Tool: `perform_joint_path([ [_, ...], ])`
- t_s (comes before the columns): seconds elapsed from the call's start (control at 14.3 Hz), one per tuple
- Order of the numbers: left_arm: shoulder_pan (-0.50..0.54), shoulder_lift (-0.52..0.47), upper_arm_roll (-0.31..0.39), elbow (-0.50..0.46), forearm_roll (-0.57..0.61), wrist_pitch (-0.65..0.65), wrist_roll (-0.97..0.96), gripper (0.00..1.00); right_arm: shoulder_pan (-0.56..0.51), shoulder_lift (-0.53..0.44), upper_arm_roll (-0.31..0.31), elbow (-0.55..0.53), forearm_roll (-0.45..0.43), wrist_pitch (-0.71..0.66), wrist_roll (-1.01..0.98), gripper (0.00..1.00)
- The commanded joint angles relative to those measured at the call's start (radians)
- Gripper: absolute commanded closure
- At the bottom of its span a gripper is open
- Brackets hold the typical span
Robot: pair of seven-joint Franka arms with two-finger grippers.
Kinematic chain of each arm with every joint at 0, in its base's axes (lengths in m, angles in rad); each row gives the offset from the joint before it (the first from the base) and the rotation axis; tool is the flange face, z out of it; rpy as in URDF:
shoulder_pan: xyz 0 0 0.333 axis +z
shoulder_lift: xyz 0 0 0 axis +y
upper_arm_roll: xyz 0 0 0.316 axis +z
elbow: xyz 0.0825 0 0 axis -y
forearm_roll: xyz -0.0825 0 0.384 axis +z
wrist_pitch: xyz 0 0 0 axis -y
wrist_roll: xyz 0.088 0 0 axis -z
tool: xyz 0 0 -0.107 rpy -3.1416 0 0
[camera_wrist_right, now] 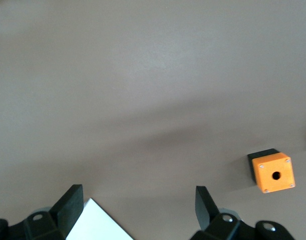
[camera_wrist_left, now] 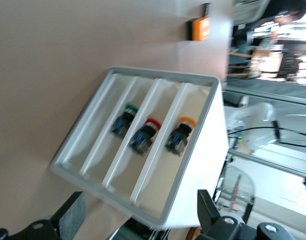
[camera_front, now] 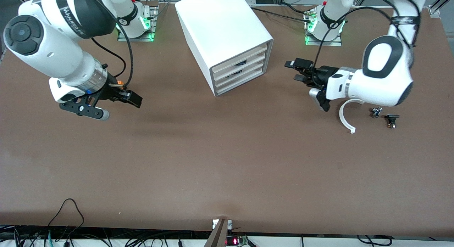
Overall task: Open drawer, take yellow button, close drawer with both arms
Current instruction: 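Move the left gripper to the drawer handle while the right gripper rises, then grip the top drawer with the left gripper and pull it open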
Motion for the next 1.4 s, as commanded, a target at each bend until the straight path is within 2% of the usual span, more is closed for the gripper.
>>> perform_joint_path([
  [0.0,0.012,-0.041,-0.055,-0.179,-0.162,0.101,0.183,0.05,0.037,0.023,-0.004,0.020,0.008,0.026,0.109,0.01],
  [0.21,0.007,-0.042,-0.095,-0.262,-0.242,0.144,0.321,0.18,0.069,0.031,-0.004,0.022,0.008,0.039,0.218,0.01],
  [0.49,0.006,-0.035,-0.156,-0.297,-0.285,0.169,0.351,0.28,0.110,0.043,-0.004,0.024,0.008,0.077,0.368,0.01],
  [0.63,0.006,-0.031,-0.187,-0.306,-0.285,0.186,0.364,0.34,0.152,0.075,-0.005,0.066,0.002,0.076,0.423,0.01],
  [0.84,0.006,-0.020,-0.224,-0.329,-0.287,0.223,0.387,0.36,0.179,0.140,-0.005,0.143,0.008,0.074,0.514,0.01],
  [1.05,0.005,-0.011,-0.247,-0.342,-0.287,0.230,0.397,0.39,0.184,0.149,-0.004,0.154,0.010,0.074,0.586,0.01],
  [1.33,0.006,0.011,-0.288,-0.342,-0.287,0.232,0.418,0.64,0.175,0.149,-0.007,0.221,0.013,0.011,0.586,0.01],
])
